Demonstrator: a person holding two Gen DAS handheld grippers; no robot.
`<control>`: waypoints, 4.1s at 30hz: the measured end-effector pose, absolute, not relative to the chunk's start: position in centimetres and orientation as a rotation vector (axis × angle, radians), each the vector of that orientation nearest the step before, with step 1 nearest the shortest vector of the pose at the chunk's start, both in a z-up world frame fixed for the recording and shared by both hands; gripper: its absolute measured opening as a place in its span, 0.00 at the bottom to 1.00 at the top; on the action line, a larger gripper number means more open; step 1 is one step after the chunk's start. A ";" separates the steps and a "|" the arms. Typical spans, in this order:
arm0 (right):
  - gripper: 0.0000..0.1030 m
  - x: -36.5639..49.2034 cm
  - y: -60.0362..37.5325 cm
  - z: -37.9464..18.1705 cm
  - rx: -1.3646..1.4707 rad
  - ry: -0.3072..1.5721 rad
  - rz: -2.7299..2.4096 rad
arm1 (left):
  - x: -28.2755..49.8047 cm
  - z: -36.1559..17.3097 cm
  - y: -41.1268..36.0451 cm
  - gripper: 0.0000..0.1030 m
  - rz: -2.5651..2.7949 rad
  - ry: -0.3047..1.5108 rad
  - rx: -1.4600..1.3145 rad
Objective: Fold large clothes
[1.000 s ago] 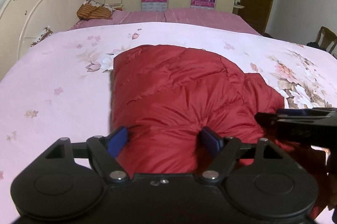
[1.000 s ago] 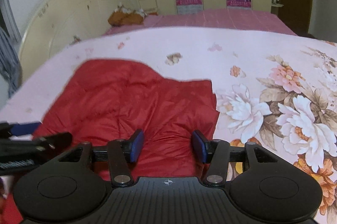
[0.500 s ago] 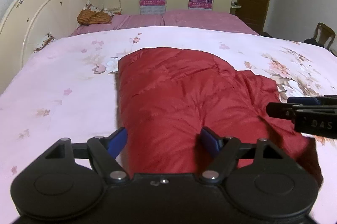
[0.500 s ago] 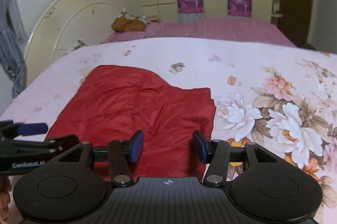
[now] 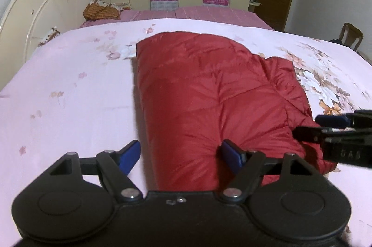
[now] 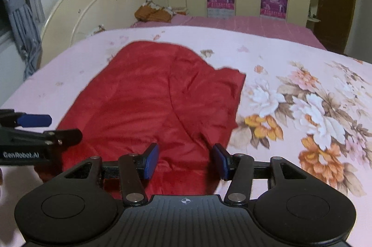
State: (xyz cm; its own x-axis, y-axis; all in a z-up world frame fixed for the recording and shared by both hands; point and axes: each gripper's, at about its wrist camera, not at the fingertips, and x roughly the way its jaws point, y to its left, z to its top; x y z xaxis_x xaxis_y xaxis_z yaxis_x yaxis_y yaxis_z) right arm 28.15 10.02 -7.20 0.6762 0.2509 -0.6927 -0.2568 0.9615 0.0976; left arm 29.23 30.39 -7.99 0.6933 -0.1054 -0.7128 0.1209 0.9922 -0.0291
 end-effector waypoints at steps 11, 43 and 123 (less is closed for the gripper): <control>0.50 30.1 10.0 -11.4 -0.008 0.886 0.229 | 30.5 -9.5 30.8 0.75 -0.117 0.821 -0.010; 0.98 15.6 2.3 -0.9 0.047 0.692 0.253 | 13.8 1.1 21.5 1.00 0.098 0.682 0.013; 0.99 -0.6 -0.4 6.7 0.123 0.525 0.252 | 0.7 5.6 19.5 1.00 0.193 0.654 -0.024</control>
